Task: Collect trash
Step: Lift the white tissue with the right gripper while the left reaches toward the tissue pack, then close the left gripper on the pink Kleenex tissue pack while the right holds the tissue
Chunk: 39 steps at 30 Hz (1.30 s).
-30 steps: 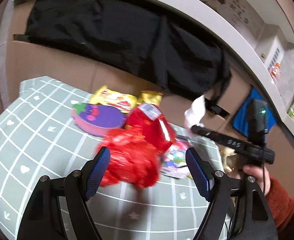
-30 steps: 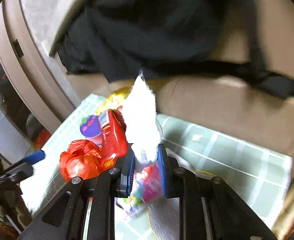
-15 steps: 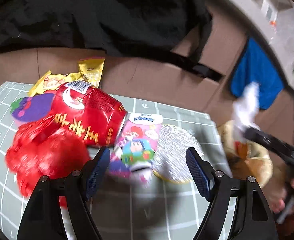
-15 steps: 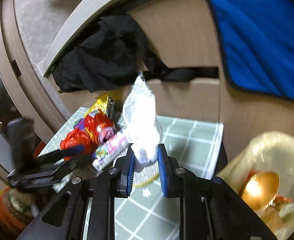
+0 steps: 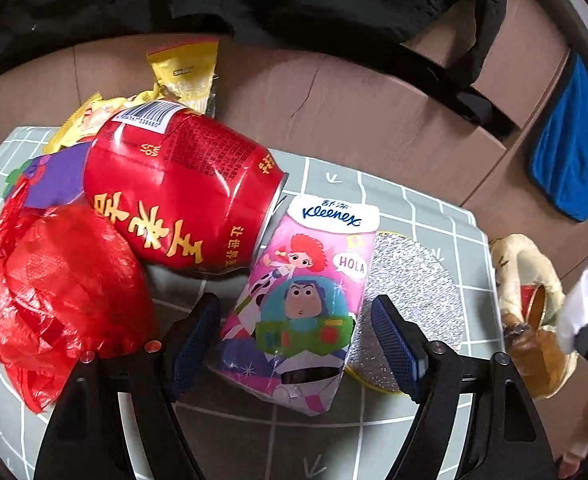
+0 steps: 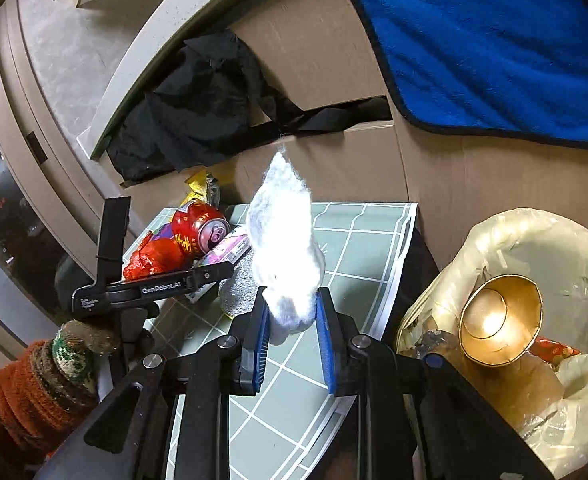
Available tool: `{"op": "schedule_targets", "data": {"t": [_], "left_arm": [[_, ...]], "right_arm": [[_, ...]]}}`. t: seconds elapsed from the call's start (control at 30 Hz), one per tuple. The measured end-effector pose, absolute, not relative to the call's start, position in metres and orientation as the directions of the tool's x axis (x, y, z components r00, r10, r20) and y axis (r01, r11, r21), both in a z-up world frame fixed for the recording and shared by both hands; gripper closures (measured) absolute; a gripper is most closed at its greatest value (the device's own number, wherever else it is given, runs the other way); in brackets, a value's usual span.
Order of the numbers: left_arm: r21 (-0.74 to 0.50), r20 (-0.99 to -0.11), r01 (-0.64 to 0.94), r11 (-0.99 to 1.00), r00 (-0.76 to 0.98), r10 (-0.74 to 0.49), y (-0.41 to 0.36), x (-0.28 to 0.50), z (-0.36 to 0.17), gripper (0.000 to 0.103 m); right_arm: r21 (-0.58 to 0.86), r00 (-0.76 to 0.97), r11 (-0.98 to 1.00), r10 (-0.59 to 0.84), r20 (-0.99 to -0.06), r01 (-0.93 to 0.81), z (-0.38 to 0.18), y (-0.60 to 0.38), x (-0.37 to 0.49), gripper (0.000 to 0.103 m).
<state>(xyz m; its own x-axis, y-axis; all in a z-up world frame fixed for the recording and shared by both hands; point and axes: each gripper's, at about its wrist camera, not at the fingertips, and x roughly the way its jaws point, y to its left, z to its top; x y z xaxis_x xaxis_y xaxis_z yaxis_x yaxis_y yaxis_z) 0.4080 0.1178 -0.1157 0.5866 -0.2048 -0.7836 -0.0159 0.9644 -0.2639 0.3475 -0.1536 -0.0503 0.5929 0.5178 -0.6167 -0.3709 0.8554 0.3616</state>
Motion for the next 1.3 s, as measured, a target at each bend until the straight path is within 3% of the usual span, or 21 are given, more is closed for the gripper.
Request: {"op": "schedule_targets", "data": {"t": [0.07,0.23,0.43,0.77,0.97,1.0,1.07,1.13,1.3], "left_arm": [[-0.269,-0.791,-0.05,0.962,0.581,-0.191,0.119,0.408,-0.115,0.033],[-0.319,-0.791,-0.083,0.944,0.573,-0.217,0.128,0.412,-0.114,0.035],[-0.273,-0.77,-0.06,0.96,0.612,-0.181,0.122,0.396,-0.101,0.051],[-0.256,-0.721,-0.003,0.967,0.667,-0.189,0.123,0.324,-0.071,0.055],[-0.263,-0.775,0.037,0.964,0.587,-0.234,0.116,0.286,-0.091,0.054],[-0.269,-0.775,0.05,0.962,0.581,-0.248,0.114,0.283,-0.094,0.051],[-0.288,-0.756,0.102,0.952,0.586,-0.292,0.108,0.278,-0.097,0.035],[-0.283,-0.744,0.124,0.951,0.597,-0.299,0.103,0.277,-0.096,0.028],[-0.254,-0.742,0.163,0.953,0.6,-0.3,0.095,0.284,-0.094,0.027]], "right_arm": [[0.36,0.595,0.855,0.518,-0.614,-0.373,-0.048,-0.153,0.344,0.083],[0.344,0.596,0.857,0.514,-0.617,-0.383,-0.047,-0.153,0.339,0.082],[0.33,0.59,0.859,0.51,-0.626,-0.393,-0.046,-0.151,0.331,0.082],[0.343,0.578,0.849,0.526,-0.624,-0.402,-0.046,-0.149,0.327,0.082],[0.344,0.549,0.837,0.542,-0.636,-0.426,-0.052,-0.141,0.32,0.082],[0.347,0.544,0.835,0.544,-0.639,-0.427,-0.053,-0.14,0.32,0.082],[0.353,0.534,0.833,0.547,-0.644,-0.427,-0.056,-0.138,0.32,0.082],[0.361,0.525,0.83,0.551,-0.649,-0.425,-0.059,-0.138,0.32,0.082],[0.359,0.515,0.832,0.547,-0.66,-0.424,-0.065,-0.136,0.319,0.081]]}}
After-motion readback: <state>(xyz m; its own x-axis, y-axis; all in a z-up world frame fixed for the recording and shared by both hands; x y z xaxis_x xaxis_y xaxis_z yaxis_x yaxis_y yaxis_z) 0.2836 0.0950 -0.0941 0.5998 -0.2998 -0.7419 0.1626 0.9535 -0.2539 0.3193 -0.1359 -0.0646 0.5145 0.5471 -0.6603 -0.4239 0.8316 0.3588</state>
